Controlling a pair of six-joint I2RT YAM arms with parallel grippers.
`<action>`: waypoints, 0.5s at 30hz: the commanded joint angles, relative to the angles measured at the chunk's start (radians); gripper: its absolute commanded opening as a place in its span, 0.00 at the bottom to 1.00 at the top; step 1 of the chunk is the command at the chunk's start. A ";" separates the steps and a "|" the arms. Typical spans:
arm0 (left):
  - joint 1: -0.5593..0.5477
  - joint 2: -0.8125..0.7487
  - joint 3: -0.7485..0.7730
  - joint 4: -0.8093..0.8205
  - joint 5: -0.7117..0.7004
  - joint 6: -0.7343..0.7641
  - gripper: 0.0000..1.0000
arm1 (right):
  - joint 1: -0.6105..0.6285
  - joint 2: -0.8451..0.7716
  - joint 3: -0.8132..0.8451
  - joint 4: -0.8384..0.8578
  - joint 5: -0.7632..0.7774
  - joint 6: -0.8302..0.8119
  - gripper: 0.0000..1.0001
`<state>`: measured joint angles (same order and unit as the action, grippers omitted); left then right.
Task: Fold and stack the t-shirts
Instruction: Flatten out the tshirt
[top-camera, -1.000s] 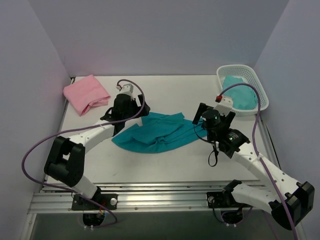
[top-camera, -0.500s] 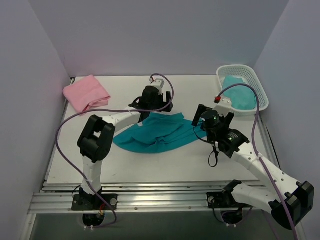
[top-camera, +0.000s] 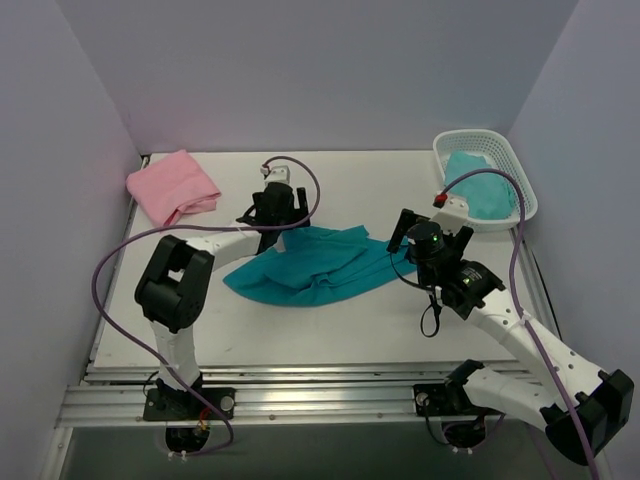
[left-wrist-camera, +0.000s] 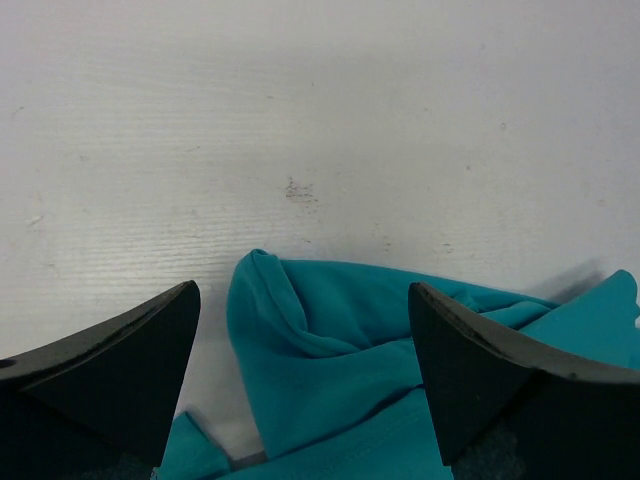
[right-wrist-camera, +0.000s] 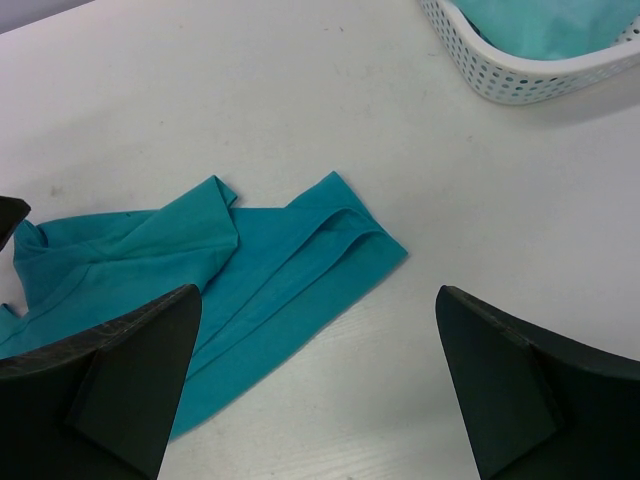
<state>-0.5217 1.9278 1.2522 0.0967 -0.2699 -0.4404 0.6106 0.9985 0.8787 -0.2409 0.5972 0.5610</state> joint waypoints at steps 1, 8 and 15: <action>0.003 -0.055 -0.022 0.047 -0.072 -0.018 0.94 | 0.008 0.005 0.006 -0.005 0.036 0.011 1.00; 0.005 0.014 -0.022 0.061 -0.038 -0.041 0.94 | 0.006 0.009 0.009 -0.008 0.038 0.010 1.00; 0.005 0.082 -0.007 0.063 -0.009 -0.078 0.73 | 0.006 0.005 0.005 -0.015 0.047 0.013 1.00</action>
<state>-0.5217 1.9869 1.2247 0.1295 -0.2951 -0.4969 0.6106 1.0050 0.8787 -0.2440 0.5991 0.5613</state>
